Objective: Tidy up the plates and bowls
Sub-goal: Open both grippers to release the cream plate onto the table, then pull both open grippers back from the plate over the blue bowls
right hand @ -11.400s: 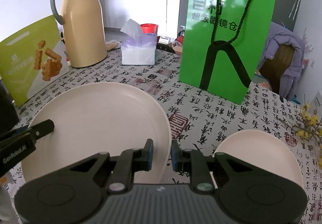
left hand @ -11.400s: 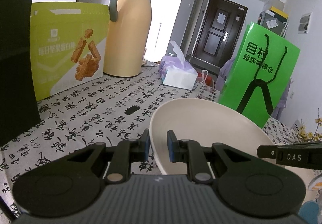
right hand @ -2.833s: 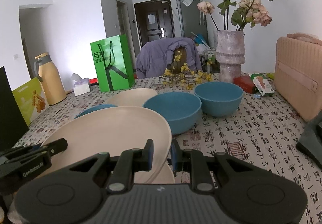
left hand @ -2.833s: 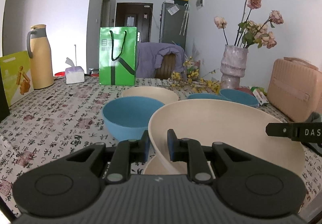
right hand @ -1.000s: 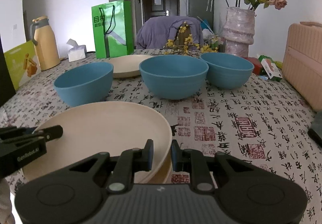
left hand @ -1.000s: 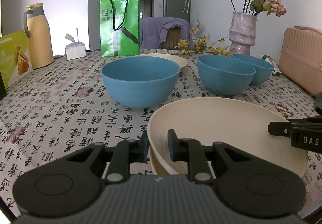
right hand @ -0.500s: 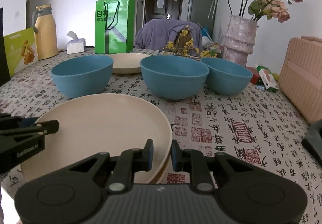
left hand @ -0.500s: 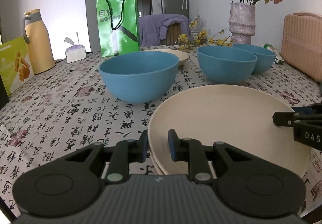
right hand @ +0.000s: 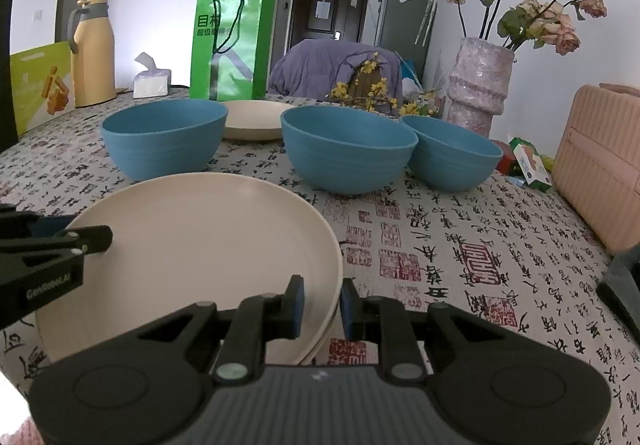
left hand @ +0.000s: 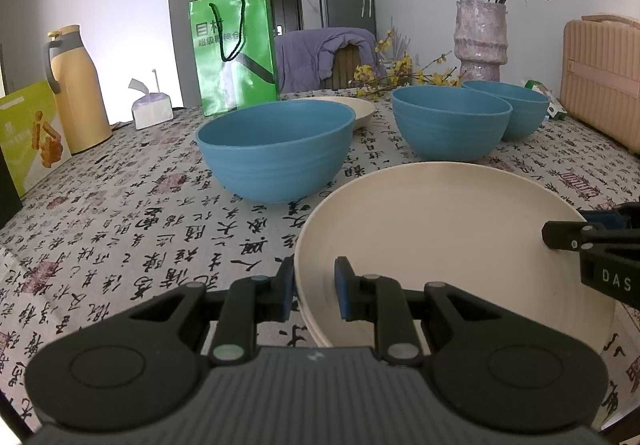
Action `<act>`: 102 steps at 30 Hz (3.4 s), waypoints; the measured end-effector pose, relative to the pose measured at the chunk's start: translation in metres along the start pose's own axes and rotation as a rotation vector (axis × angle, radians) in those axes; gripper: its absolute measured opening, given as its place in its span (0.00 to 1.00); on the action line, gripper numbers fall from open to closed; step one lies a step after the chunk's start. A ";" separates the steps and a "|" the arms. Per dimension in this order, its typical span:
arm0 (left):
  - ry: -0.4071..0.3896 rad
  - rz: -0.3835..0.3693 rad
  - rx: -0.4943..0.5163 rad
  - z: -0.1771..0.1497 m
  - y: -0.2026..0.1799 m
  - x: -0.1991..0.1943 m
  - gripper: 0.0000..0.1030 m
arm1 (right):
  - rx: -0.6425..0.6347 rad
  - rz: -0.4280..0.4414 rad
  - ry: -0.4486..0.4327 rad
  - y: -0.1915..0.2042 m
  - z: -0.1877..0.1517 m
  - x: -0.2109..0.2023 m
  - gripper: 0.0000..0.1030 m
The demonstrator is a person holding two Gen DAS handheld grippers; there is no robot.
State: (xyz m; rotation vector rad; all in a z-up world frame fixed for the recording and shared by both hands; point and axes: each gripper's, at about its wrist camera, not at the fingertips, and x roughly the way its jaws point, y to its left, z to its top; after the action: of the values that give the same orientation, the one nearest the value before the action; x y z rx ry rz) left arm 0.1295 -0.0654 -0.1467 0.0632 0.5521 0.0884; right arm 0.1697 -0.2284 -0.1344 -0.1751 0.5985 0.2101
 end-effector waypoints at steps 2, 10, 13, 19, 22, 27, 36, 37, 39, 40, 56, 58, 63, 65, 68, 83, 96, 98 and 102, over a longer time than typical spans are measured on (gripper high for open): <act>-0.001 0.003 0.006 0.000 -0.001 0.000 0.20 | -0.001 0.000 0.002 0.000 -0.001 0.001 0.18; -0.005 0.009 0.015 -0.001 -0.002 0.000 0.20 | -0.005 -0.003 -0.007 0.002 -0.003 0.001 0.20; 0.003 -0.007 -0.002 0.000 0.000 0.000 0.23 | 0.013 0.013 0.001 -0.002 -0.001 0.001 0.21; 0.010 -0.035 -0.044 0.003 0.010 -0.002 0.42 | 0.102 0.070 -0.037 -0.019 0.008 -0.010 0.35; -0.016 -0.036 -0.056 0.008 0.017 -0.009 0.52 | 0.115 0.083 -0.068 -0.024 0.013 -0.018 0.61; -0.070 -0.047 -0.066 0.019 0.026 -0.024 0.80 | 0.148 0.132 -0.080 -0.031 0.021 -0.025 0.86; -0.109 -0.099 -0.084 0.032 0.038 -0.047 1.00 | 0.171 0.181 -0.089 -0.034 0.032 -0.040 1.00; -0.106 -0.100 -0.080 0.032 0.039 -0.048 1.00 | 0.171 0.185 -0.088 -0.035 0.032 -0.042 1.00; -0.101 -0.107 -0.080 0.034 0.041 -0.051 1.00 | 0.170 0.194 -0.090 -0.034 0.034 -0.046 1.00; -0.101 -0.111 -0.083 0.034 0.042 -0.052 1.00 | 0.167 0.196 -0.092 -0.034 0.034 -0.048 1.00; -0.184 -0.117 -0.099 0.068 0.057 -0.068 1.00 | 0.161 0.226 -0.126 -0.041 0.069 -0.053 1.00; -0.190 -0.117 -0.098 0.075 0.059 -0.068 1.00 | 0.169 0.237 -0.130 -0.043 0.077 -0.051 1.00; -0.205 -0.113 -0.090 0.092 0.063 -0.067 1.00 | 0.171 0.244 -0.146 -0.045 0.097 -0.045 1.00; -0.207 -0.118 -0.094 0.099 0.065 -0.066 1.00 | 0.174 0.252 -0.148 -0.045 0.105 -0.042 1.00; -0.206 -0.129 -0.103 0.109 0.069 -0.064 1.00 | 0.179 0.252 -0.152 -0.046 0.116 -0.036 1.00; -0.198 -0.124 -0.149 0.165 0.098 -0.044 1.00 | 0.215 0.258 -0.152 -0.054 0.173 -0.014 1.00; -0.153 -0.142 -0.167 0.207 0.111 -0.013 1.00 | 0.241 0.259 -0.086 -0.055 0.222 0.024 1.00; -0.148 -0.144 -0.180 0.214 0.113 -0.006 1.00 | 0.247 0.265 -0.069 -0.054 0.229 0.032 1.00; -0.113 -0.164 -0.223 0.225 0.120 0.013 1.00 | 0.239 0.261 -0.047 -0.047 0.240 0.048 1.00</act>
State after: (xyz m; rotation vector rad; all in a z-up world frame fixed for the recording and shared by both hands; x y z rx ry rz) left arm 0.2503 0.0473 0.0476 -0.1931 0.4304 -0.0134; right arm 0.3494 -0.2132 0.0380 0.1400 0.5943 0.3909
